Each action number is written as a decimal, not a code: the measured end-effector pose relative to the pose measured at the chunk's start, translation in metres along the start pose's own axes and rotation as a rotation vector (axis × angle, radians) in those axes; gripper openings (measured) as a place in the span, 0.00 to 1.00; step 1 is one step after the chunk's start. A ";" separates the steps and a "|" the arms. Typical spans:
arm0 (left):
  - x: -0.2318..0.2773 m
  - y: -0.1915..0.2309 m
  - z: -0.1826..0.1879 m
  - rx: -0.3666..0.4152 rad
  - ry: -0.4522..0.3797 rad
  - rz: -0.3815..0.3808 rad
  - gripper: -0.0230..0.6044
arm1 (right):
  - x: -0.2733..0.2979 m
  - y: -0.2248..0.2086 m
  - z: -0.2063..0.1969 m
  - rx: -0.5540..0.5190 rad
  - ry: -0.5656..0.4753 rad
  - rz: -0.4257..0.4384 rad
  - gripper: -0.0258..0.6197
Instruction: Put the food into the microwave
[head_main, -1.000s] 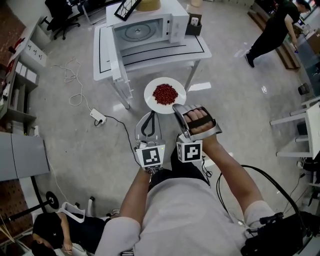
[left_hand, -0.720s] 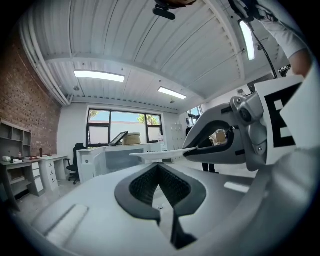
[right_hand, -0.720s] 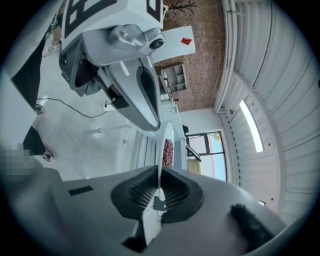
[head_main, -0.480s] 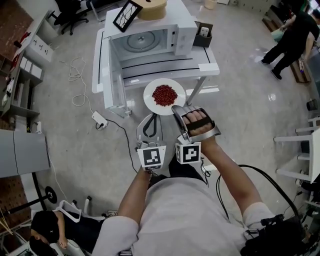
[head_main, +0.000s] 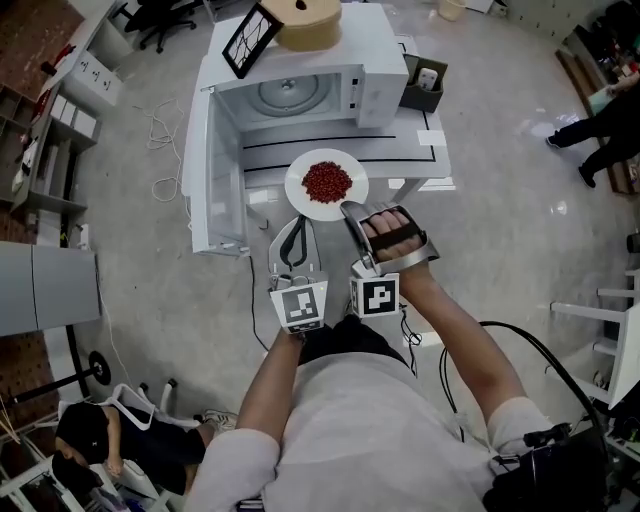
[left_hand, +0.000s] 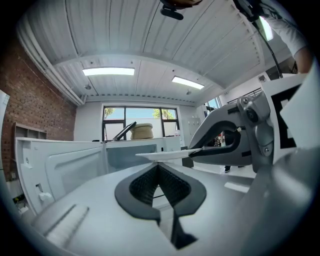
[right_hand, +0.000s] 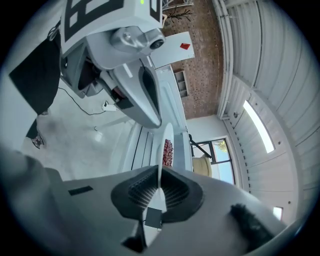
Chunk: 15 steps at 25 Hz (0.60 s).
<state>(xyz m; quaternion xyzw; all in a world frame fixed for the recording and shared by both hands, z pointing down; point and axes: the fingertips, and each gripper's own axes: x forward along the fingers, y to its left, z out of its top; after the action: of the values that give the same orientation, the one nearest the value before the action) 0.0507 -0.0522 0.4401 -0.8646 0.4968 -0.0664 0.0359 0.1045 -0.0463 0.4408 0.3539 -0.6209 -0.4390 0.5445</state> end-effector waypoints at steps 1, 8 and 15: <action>0.003 0.002 -0.001 0.006 0.007 0.005 0.05 | 0.005 -0.003 0.000 0.004 -0.010 -0.001 0.07; 0.046 0.034 -0.001 0.028 0.001 0.044 0.05 | 0.060 -0.013 -0.002 0.018 -0.035 0.009 0.07; 0.098 0.064 -0.024 0.040 0.035 0.038 0.05 | 0.121 -0.023 -0.008 0.022 -0.008 0.048 0.07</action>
<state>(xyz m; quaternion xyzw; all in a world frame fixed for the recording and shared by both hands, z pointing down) 0.0413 -0.1688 0.4632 -0.8528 0.5122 -0.0910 0.0458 0.0924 -0.1666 0.4637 0.3430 -0.6361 -0.4205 0.5485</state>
